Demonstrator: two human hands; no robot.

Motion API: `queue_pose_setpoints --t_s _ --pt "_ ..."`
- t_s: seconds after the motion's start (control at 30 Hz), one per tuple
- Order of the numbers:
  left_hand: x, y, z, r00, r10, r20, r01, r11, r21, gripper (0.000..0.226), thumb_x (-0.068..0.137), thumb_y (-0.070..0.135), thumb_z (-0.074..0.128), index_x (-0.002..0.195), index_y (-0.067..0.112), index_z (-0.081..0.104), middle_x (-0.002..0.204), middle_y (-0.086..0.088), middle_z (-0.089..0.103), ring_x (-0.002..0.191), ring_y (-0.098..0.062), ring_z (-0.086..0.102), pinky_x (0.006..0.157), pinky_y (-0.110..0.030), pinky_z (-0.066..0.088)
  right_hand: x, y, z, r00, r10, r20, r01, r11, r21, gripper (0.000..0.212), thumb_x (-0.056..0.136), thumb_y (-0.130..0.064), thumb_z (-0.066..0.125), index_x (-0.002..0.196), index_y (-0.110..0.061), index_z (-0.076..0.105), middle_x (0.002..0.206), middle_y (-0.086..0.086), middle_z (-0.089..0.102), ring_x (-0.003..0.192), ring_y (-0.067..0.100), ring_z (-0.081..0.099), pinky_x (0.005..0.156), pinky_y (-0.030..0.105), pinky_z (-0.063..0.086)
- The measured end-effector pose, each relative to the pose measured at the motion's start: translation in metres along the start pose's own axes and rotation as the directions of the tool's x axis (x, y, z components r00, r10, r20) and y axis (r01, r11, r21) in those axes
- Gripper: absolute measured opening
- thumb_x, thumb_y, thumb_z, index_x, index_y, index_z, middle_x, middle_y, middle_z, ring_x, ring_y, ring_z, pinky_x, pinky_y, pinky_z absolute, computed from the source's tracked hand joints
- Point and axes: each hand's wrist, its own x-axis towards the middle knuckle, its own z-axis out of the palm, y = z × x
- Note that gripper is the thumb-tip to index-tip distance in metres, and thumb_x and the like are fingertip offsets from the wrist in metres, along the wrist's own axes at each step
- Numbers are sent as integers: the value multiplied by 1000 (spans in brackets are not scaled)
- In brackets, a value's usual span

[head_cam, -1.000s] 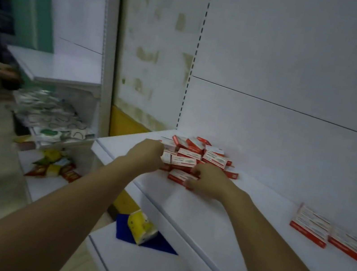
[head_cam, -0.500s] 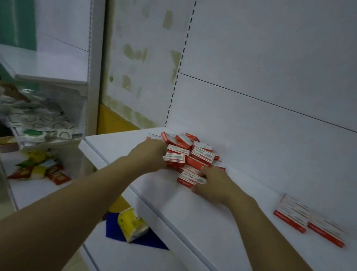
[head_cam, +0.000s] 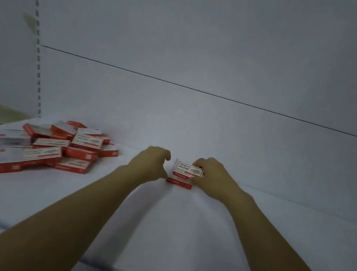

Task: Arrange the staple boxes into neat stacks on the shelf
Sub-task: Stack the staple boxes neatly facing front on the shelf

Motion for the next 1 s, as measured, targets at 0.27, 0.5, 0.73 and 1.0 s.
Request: queue_pose_setpoints --t_s 0.27,0.5,0.73,1.0 --pt "27 64 43 965 225 -137 -248 951 -184 37 83 20 66 118 9 60 112 -10 62 98 -24 60 84 -32 49 -23 60 -15 975 67 -214 -51 996 79 44 83 -18 67 125 -16 54 116 7 49 105 21 52 81 20 37" --pt "39 66 61 931 222 -288 -314 891 -327 39 81 13 69 119 11 57 109 -6 63 94 -17 58 76 -18 45 -21 74 -11 931 48 -362 29 978 204 42 82 -9 68 122 -14 57 118 2 47 104 15 53 89 20 46" --pt "45 52 51 929 178 -324 -312 848 -429 43 81 8 69 123 13 58 111 -4 64 86 -8 57 76 -11 44 2 65 -9 920 84 -383 53 941 335 47 83 -4 66 127 -15 55 118 -2 48 91 1 53 73 -5 39" --pt "45 33 41 996 38 -86 -90 654 -751 42 84 17 69 125 17 59 113 -1 66 95 -13 64 82 -21 48 9 66 12 942 267 -203 -50 711 701 36 88 -21 64 123 -17 59 111 -3 64 94 7 61 72 8 48"
